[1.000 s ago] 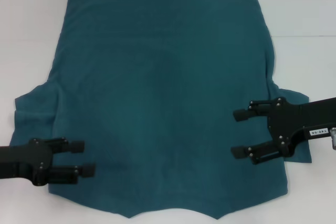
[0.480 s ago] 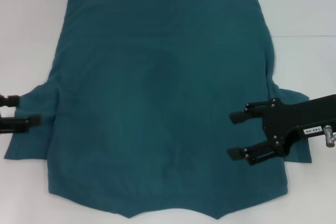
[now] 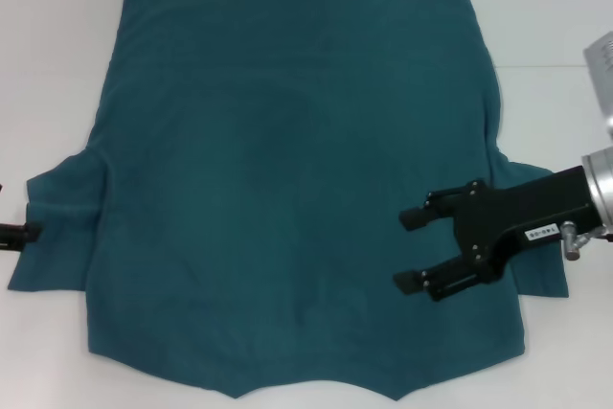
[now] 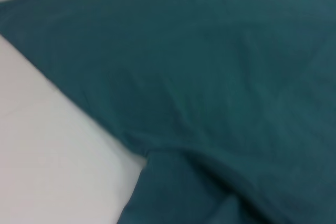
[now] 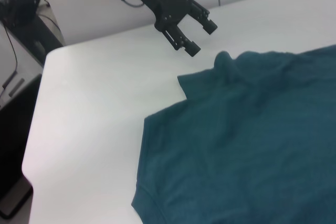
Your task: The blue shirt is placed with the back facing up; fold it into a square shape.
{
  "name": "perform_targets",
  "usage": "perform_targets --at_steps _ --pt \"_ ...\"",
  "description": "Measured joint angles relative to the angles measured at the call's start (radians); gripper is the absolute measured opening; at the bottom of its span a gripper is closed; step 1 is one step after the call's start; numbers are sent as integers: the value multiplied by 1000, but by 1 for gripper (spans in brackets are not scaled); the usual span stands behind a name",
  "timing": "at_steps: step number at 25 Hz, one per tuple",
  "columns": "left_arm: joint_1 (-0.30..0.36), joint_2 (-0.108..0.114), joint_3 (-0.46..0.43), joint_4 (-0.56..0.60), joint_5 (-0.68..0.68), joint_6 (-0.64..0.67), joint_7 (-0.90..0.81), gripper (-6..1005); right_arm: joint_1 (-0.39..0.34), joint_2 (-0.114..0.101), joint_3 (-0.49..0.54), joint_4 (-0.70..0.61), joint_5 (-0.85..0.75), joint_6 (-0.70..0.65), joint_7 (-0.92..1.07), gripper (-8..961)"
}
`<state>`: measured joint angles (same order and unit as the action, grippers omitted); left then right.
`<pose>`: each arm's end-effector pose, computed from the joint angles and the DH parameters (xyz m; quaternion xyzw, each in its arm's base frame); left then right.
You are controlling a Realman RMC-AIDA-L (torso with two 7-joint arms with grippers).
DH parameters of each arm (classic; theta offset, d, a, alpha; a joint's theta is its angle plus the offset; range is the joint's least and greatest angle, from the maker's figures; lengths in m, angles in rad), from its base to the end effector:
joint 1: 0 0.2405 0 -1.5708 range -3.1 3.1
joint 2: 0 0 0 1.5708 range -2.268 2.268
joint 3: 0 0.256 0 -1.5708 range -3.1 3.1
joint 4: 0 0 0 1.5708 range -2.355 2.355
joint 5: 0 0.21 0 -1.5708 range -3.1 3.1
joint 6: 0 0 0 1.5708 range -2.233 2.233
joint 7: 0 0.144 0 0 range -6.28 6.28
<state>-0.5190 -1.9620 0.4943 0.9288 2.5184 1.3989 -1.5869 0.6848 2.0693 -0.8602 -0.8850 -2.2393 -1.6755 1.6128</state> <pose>-0.3499 0.3488 0.1146 -0.9071 -0.2900 0.0331 0.3032 0.2044 0.3542 0.0056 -0.9872 0.1359 0.0794 0.0266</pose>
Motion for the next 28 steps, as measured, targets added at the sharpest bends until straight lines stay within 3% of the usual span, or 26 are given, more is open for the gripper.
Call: perform_targets --at_steps 6,9,16,28 --pt "-35 -15 13 -6 91 -57 -3 832 9 6 -20 -1 -7 12 15 927" --pt "-39 -20 59 -22 101 -95 -4 820 9 6 -20 -2 -7 12 15 927" --pt "-54 -55 137 -31 151 -195 -14 792 3 6 -19 -13 -6 13 22 927" --pt "-88 -57 149 -77 222 -287 -30 743 3 8 -20 -23 -6 16 39 927"
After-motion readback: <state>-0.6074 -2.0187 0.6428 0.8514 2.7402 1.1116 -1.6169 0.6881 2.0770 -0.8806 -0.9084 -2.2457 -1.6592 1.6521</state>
